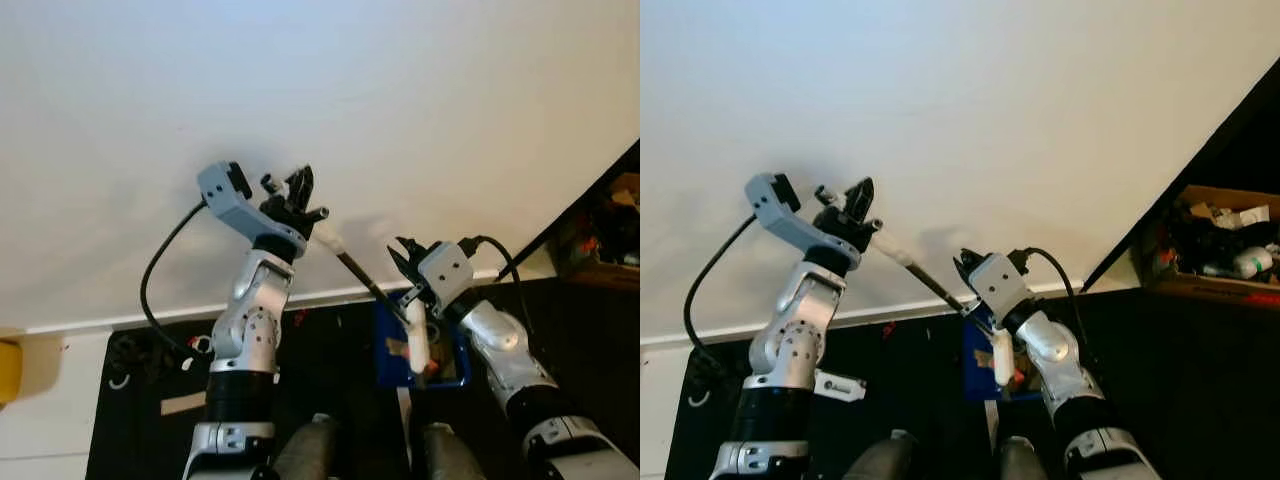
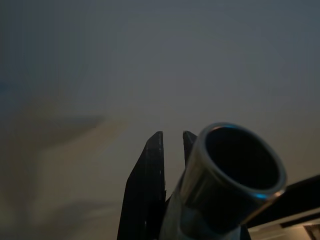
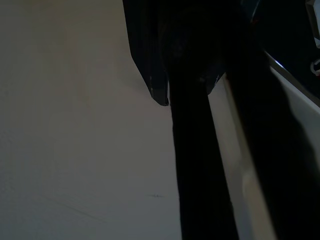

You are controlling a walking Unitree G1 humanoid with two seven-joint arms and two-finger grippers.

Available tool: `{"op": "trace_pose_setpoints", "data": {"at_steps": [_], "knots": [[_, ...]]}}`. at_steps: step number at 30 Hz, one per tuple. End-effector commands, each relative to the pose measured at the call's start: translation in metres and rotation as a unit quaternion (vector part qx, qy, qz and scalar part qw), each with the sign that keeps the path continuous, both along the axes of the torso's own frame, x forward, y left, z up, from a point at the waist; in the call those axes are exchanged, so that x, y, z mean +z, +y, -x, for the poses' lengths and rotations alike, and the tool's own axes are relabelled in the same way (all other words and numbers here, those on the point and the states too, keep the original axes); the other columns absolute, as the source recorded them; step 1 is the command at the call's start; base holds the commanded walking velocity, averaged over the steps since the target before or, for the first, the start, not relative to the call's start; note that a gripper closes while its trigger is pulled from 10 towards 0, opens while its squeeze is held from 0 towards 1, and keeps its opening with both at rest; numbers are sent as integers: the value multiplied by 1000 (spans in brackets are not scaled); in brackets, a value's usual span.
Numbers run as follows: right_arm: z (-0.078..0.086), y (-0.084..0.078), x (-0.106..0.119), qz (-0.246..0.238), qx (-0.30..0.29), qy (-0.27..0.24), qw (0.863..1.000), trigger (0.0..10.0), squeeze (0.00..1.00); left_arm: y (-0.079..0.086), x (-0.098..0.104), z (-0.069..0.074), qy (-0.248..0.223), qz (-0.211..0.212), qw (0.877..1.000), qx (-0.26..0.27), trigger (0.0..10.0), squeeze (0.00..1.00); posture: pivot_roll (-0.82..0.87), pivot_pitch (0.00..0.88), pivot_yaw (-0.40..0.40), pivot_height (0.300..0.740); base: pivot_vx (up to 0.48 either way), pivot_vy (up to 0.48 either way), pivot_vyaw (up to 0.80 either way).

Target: Sweep floor

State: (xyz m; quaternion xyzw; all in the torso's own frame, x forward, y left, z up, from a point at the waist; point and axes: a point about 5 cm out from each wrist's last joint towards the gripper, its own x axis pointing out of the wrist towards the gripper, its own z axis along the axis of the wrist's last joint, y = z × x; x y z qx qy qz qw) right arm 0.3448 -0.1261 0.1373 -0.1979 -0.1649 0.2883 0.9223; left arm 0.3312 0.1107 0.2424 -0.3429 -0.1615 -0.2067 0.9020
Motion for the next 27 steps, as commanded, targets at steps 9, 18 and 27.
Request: {"op": "trace_pose_setpoints", "data": {"at_steps": [9,18,27], "knots": [[15,11,-29,-47,2,53,997,10000,0,71,-16,44,109,-195,974,39,10000,0,180,387,176,740,0,0,0],[26,2,-23,-89,-7,28,996,10000,0,113,-22,74,183,-237,949,97,10000,0,191,346,195,740,0,0,0],[35,-13,-12,-120,-20,5,993,10000,0,127,-42,76,232,-301,915,135,10000,0,160,296,202,740,0,0,0]]}}
